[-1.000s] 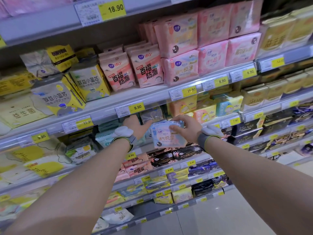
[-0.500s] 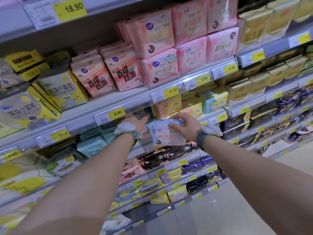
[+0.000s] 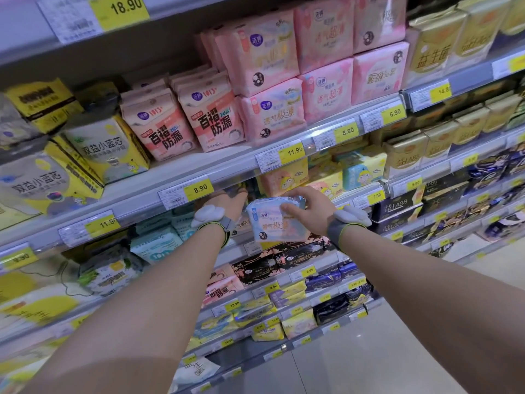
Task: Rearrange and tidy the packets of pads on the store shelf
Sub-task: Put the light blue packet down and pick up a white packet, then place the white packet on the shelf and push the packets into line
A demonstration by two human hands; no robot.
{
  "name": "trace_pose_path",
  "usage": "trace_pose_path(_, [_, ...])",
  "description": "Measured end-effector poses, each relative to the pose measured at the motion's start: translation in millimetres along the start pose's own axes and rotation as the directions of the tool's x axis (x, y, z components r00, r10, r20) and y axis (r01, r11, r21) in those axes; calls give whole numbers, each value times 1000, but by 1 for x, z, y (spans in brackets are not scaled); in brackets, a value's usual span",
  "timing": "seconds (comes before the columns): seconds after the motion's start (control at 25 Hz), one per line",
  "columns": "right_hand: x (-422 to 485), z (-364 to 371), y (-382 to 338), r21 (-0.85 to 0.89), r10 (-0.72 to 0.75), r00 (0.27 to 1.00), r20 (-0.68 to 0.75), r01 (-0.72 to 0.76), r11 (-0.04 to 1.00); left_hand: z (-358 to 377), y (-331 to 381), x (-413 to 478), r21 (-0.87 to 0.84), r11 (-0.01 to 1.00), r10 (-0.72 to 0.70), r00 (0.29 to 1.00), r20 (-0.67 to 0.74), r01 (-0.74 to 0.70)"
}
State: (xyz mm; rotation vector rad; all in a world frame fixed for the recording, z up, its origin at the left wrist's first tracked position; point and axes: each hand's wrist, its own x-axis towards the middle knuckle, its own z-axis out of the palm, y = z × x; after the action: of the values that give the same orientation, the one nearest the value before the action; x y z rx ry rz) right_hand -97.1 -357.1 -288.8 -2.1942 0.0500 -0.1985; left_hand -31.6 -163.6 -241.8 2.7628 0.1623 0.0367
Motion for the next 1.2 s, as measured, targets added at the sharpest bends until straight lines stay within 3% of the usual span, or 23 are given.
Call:
trace_pose_path(0.08, [2,3,-3,6,4,1000,-13,-4,1000,-4,-6,-5,4,1000,-11,1000,-19,12])
trace_pose_path(0.32, [6,9,-13,56,35,997,-73,-31,998,-9,-23,-24,-232,968,61,987,-152,-96])
trace_pose_path(0.64, [-1,13,-36,137,74,976,-206,-46,990,-10,-54,-29,-436,885,86,977,-193,-164])
trace_pose_path(1.2, [-6,40,-62,76,25,994,-104,-17,997,-52,-121,-66,-502,828,134,958,-253,-249])
